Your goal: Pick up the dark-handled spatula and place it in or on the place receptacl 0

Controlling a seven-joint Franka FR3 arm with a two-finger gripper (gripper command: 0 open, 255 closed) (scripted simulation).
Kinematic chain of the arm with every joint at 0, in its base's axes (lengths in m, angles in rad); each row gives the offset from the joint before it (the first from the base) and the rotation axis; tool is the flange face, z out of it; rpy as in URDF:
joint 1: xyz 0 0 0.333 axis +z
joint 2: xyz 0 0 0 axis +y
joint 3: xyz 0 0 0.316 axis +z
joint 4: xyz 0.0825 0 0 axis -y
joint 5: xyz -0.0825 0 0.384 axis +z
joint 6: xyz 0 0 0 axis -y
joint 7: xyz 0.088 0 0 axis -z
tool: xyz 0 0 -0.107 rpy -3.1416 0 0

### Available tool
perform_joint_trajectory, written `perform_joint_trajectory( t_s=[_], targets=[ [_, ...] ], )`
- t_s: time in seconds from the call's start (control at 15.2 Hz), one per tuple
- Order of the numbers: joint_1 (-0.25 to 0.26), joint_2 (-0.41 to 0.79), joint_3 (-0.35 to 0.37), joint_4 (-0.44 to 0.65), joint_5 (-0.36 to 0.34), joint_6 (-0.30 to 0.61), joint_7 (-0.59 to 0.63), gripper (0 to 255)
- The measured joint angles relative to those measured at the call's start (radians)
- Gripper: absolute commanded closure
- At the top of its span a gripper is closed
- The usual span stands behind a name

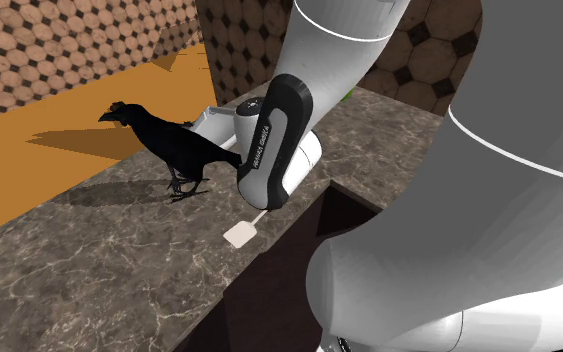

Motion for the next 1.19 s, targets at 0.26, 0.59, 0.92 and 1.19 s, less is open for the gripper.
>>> perform_joint_trajectory(
  t_s=[0.26, 0.59, 0.92, 1.19],
  targets=[
    [0.0, 0.0, 0.0, 0.0, 0.0, 0.0, 0.0, 255],
    [-0.045, -0.093, 0.093, -0.023, 0.21, -0.043, -0.157, 255],
    [-0.021, -0.212, 0.127, -0.035, 0.452, -0.119, -0.33, 255],
    [0.02, -0.295, 0.107, -0.031, 0.568, -0.192, -0.418, 255]
  ],
)
